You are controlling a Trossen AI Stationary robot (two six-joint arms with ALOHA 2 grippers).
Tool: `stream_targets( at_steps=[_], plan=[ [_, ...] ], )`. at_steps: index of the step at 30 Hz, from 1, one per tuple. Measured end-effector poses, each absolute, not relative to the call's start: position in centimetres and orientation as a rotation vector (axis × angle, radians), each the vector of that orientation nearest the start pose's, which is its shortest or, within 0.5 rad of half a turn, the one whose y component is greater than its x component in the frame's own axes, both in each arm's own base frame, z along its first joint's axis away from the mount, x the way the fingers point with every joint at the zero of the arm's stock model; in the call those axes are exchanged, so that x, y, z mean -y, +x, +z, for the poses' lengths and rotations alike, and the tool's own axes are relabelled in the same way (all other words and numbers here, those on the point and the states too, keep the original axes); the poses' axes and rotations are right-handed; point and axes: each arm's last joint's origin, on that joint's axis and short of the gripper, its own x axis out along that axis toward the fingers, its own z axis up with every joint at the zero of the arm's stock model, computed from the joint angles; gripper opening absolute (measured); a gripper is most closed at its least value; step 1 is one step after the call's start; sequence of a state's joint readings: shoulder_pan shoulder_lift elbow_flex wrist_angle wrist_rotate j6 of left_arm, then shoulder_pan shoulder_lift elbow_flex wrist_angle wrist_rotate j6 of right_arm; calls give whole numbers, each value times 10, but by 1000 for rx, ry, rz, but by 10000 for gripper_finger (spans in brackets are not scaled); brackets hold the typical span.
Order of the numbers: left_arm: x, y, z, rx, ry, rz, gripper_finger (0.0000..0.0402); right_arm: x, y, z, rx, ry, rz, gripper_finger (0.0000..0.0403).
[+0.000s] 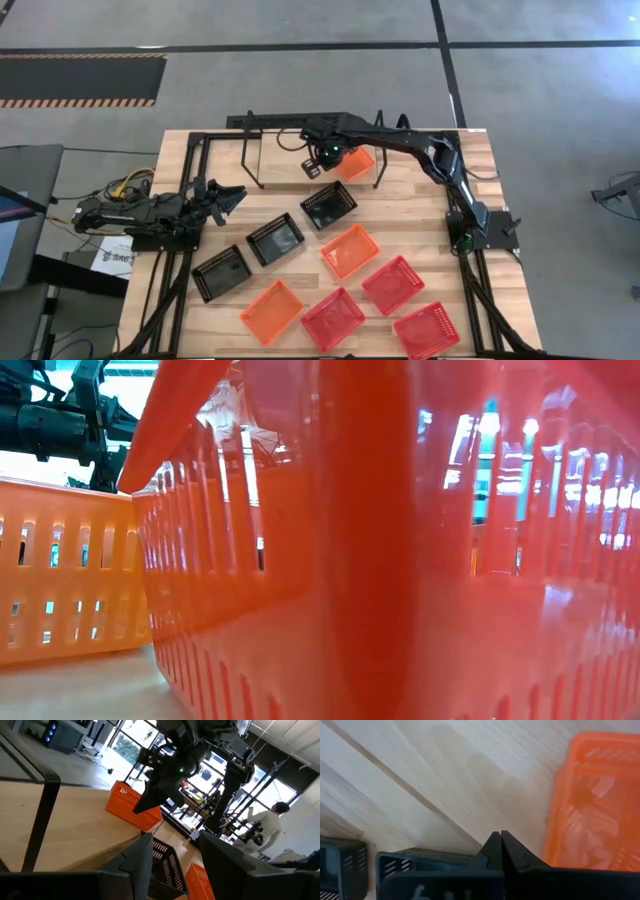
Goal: Stack baskets on shelf by color
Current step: Put the top orange bin on the shelf, then put the middle black bin on the shelf
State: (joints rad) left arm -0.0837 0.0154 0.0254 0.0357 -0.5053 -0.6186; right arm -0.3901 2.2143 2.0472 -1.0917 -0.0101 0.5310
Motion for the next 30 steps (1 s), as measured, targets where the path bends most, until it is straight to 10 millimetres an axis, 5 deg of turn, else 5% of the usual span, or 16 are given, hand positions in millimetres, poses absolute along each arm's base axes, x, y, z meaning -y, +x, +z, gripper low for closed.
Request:
stream_targets(
  at_steps=[21,25,30],
  plan=[
    [-6,94,174,182,-667,390,151,246,403,243,-986,623,-777,0],
    [-6,94,174,178,-647,391,151,240,411,258,-936,655,-677,0],
    [-5,95,174,144,-560,349,137,199,420,300,-999,581,-537,0]
  ],
)
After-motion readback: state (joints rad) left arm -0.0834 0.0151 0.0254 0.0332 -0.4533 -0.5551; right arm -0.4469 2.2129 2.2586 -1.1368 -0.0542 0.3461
